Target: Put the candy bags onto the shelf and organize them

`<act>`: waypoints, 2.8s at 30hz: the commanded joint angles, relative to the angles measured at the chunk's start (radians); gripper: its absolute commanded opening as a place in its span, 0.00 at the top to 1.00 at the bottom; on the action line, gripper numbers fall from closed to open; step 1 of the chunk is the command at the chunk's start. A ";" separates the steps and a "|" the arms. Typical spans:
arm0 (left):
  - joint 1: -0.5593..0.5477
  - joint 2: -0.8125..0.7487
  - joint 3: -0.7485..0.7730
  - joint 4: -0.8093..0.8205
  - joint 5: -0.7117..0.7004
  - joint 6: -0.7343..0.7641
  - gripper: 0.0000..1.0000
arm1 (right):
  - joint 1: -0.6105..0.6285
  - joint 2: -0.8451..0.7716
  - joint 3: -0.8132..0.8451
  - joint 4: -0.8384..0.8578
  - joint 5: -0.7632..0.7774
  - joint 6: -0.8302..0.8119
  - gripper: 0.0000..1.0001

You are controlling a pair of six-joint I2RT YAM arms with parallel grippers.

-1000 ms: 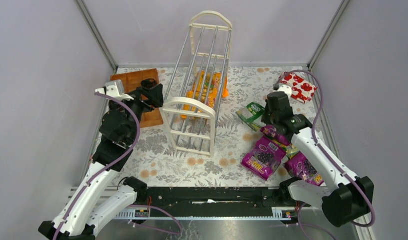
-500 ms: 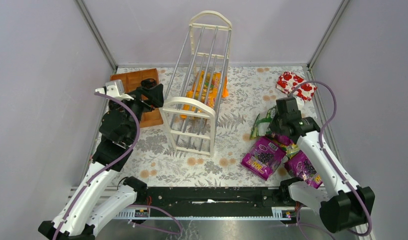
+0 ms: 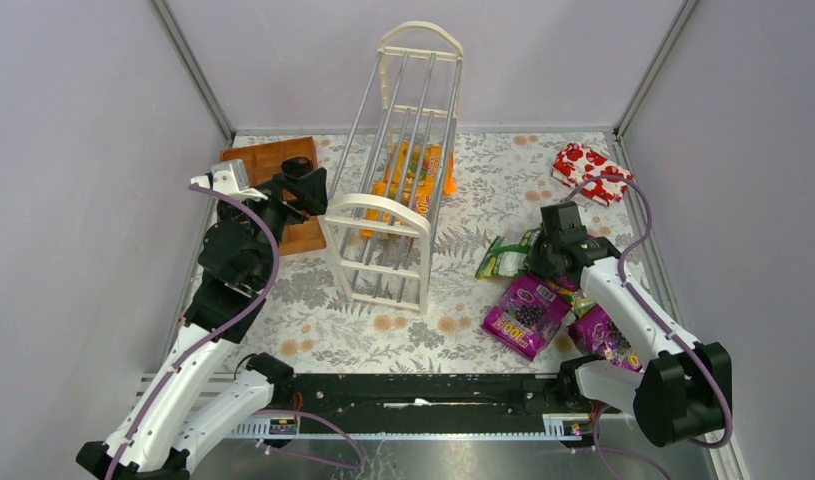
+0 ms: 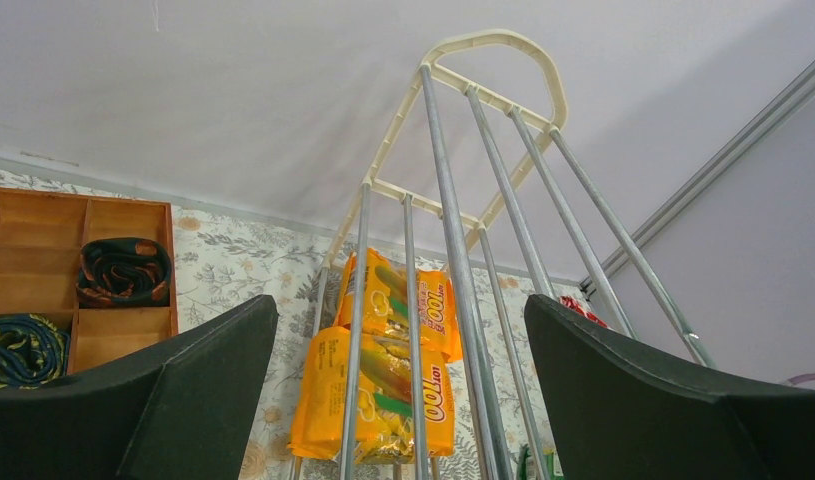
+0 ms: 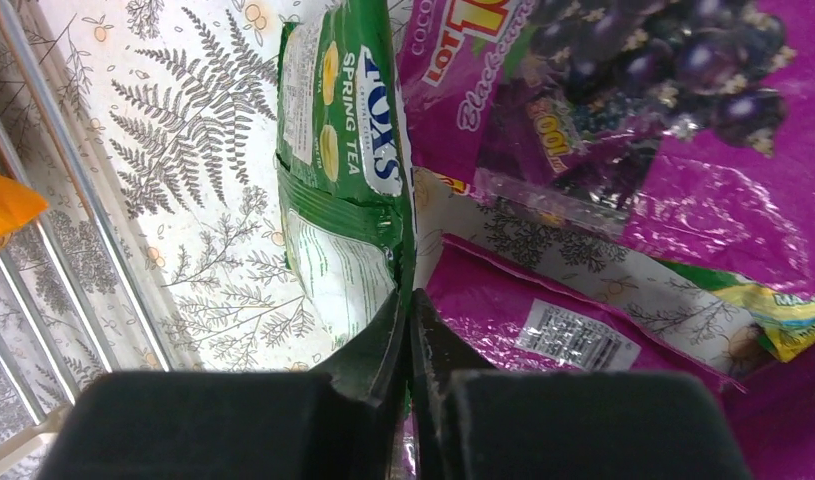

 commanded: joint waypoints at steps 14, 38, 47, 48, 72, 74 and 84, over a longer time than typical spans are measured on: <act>-0.011 0.006 0.008 0.011 0.030 0.003 0.01 | -0.004 -0.011 -0.132 0.421 -0.166 0.079 0.28; -0.016 0.001 0.005 0.016 0.027 0.008 0.01 | -0.057 0.358 -0.029 0.459 -0.310 0.092 0.03; -0.022 0.001 0.006 0.015 0.024 0.011 0.01 | -0.137 0.526 -0.114 0.902 -0.622 0.146 0.09; -0.021 0.004 0.006 0.015 0.024 0.011 0.01 | -0.138 0.536 -0.110 0.917 -0.615 0.151 0.10; -0.019 0.034 0.006 0.012 0.027 0.009 0.01 | -0.157 0.803 0.054 1.012 -0.830 0.130 0.15; -0.017 0.037 0.007 0.012 0.033 0.006 0.01 | -0.129 0.831 0.052 1.077 -0.835 0.173 0.18; -0.011 0.048 0.003 0.016 0.040 0.001 0.01 | -0.116 0.799 0.004 1.301 -0.822 0.289 0.77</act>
